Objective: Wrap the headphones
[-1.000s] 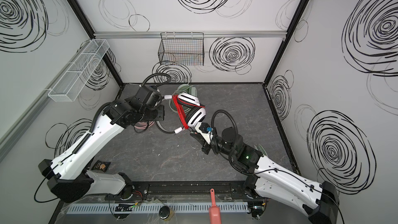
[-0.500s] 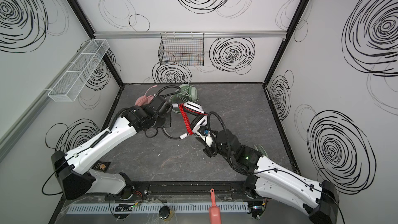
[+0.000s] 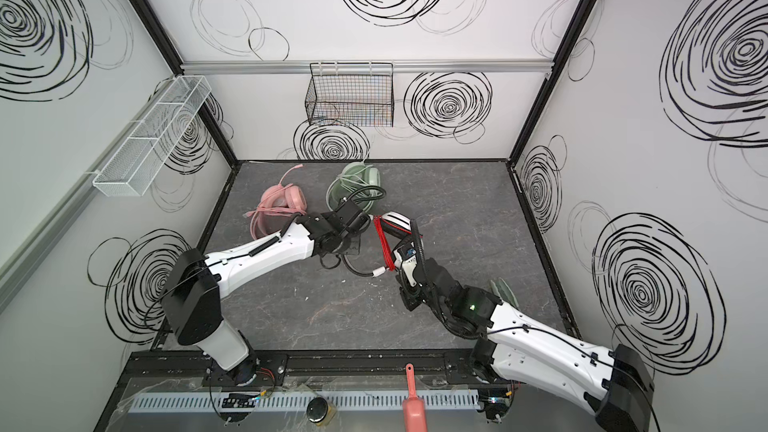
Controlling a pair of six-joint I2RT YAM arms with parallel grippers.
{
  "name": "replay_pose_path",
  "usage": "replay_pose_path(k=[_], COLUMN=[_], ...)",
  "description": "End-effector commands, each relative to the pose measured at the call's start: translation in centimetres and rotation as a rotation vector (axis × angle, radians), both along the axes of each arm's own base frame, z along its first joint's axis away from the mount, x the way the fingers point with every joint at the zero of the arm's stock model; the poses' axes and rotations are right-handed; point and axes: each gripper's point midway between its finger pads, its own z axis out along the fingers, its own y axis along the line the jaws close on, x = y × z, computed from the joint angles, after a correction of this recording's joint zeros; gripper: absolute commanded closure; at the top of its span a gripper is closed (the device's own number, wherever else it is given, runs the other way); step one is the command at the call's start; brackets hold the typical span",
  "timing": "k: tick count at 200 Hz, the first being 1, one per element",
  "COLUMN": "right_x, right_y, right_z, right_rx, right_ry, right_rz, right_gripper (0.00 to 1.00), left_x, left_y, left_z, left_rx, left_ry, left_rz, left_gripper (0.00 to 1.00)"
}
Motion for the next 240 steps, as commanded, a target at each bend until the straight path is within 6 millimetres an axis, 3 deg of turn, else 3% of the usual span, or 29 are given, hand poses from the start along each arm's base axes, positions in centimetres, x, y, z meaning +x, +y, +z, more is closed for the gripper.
replay_pose_path(k=[1,23,65,106,160,240], right_x=[1.7,2.4,3.0,3.8,4.2,3.9], right_y=[-2.3,-3.6,-6.2,-8.1,-10.2,-10.9], right_z=[0.5,0.1,-2.7,-3.5,-5.5,-7.6], right_rx=[0.049,0.063,0.08,0.091,0.027,0.016], right_ry=[0.019,0.041,0.075,0.095,0.134,0.171], right_rz=[-0.249,-0.341,-0.465,-0.552,-0.656,-0.695], right_gripper=[1.0,1.0,1.0,1.0,0.96,0.93], left_x=[2.9,4.0,5.9,7.1,8.1,7.9], left_y=[-2.0,-3.2,-6.7,-9.7,-10.9,-11.5], left_z=[0.1,-1.3,-3.7,-6.2,-8.9,-13.3], left_rx=[-0.039,-0.007,-0.03,-0.027,0.055,0.168], left_ry=[-0.094,-0.088,-0.075,-0.043,-0.037,0.088], left_rz=[0.052,0.046,0.013,-0.005,-0.002,-0.106], left_gripper=[1.0,1.0,1.0,1.0,1.0,1.0])
